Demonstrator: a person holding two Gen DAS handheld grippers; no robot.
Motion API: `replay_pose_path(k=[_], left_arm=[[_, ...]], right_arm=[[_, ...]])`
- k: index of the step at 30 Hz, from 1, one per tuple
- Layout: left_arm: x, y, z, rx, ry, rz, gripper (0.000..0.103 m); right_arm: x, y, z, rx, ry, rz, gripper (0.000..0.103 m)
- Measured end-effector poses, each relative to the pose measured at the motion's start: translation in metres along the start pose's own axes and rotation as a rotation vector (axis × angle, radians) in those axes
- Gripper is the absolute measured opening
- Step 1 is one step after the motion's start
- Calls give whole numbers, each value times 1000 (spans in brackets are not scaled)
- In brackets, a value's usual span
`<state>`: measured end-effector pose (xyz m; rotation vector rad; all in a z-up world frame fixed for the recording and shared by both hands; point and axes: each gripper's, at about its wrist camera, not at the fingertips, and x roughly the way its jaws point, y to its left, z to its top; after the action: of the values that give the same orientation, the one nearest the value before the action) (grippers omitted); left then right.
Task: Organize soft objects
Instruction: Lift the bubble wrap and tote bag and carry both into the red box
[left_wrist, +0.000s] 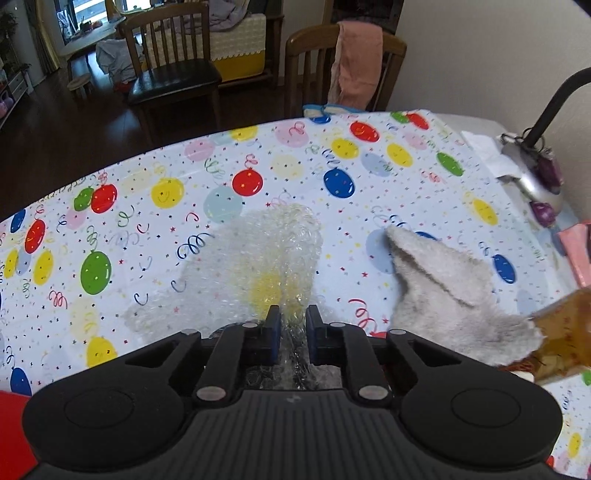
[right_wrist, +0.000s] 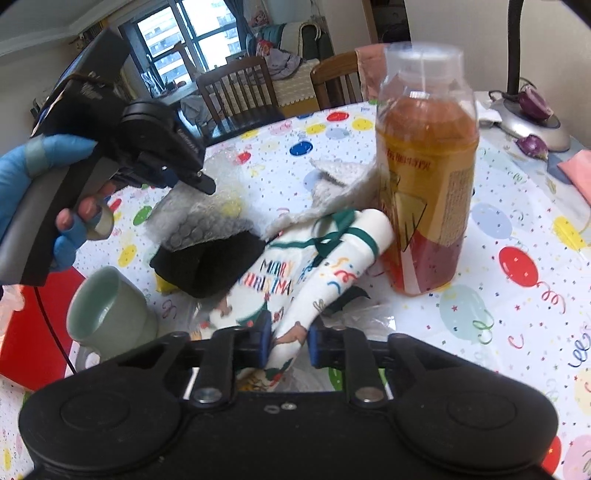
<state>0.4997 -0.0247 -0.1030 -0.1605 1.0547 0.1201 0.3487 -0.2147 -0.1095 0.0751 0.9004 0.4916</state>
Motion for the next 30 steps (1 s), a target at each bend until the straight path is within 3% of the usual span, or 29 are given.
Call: replay_pose_path(k=[7,19,30], left_arm=[[-33,6,-8,-17,-46,-37,11],[-104,23,-31,-44,-118,-120,11],[-184,58,-61,-35,-209,-173,11]], right_arm=[[-28,-4,2,-1,-48,20,5],[-92,-10,6,2,-134,54,5],[-142,12,14,-64,-172,98,5]])
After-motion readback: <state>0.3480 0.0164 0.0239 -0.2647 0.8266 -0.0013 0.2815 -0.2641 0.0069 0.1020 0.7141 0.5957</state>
